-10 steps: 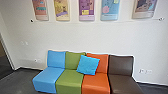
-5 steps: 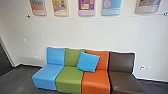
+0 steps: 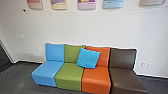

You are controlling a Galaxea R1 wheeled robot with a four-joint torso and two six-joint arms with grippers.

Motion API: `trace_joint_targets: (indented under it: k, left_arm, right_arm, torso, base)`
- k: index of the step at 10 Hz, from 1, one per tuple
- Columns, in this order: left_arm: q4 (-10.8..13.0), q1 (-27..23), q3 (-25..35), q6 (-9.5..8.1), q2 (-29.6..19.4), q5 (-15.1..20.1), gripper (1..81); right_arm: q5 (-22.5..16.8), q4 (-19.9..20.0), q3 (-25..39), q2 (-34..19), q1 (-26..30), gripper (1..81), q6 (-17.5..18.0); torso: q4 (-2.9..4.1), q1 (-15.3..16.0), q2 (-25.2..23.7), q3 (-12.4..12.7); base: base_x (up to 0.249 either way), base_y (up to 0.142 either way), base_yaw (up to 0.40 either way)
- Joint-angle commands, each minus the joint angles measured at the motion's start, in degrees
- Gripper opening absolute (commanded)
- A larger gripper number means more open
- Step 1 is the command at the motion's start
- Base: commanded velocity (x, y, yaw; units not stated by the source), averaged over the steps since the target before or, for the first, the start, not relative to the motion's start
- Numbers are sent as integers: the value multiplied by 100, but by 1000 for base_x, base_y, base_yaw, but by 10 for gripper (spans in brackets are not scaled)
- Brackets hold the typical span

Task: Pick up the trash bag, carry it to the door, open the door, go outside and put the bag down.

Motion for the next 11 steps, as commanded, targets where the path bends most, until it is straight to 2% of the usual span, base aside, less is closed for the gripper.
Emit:
trace_joint_targets:
  k: [1,3,5,6,7,9,11]
  left_arm:
    - [-247,-663,65,-21,-248,721,811]
    - [-362,-899,74,-21,-248,949,811]
    - [-493,-1084,74,-21,-257,1002,811]
    - [-555,-1173,74,-21,-274,1062,811]
    - [-616,-1313,74,-21,-309,1222,811]
    - [-739,-1472,74,-21,-353,1310,811]
    - [-792,-1621,74,-21,-362,1468,811]
  right_arm:
    - [-210,-21,524,-589,264,811,93]
    - [-192,5,613,-721,264,811,243]
    - [-174,5,718,-817,334,811,392]
    - [-174,5,831,-913,361,811,392]
    - [-183,5,982,-1072,404,811,384]
    - [-174,5,1332,-1431,474,811,384]
    - [-174,5,1588,-1679,562,811,392]
  torso:
    - [0,334,-516,7]
    - [0,614,-957,-15]
    - [0,881,-1379,-17]
    - [-122,1008,-1583,-331]
    - [-4,1121,-1764,-561]
    - [-28,1300,-2050,-738]
    - [-28,1550,-2446,-1111]
  base:
    - [0,0,0]
    - [0,0,0]
    - [0,0,0]
    - [0,0,0]
    - [0,0,0]
    - [0,0,0]
    - [0,0,0]
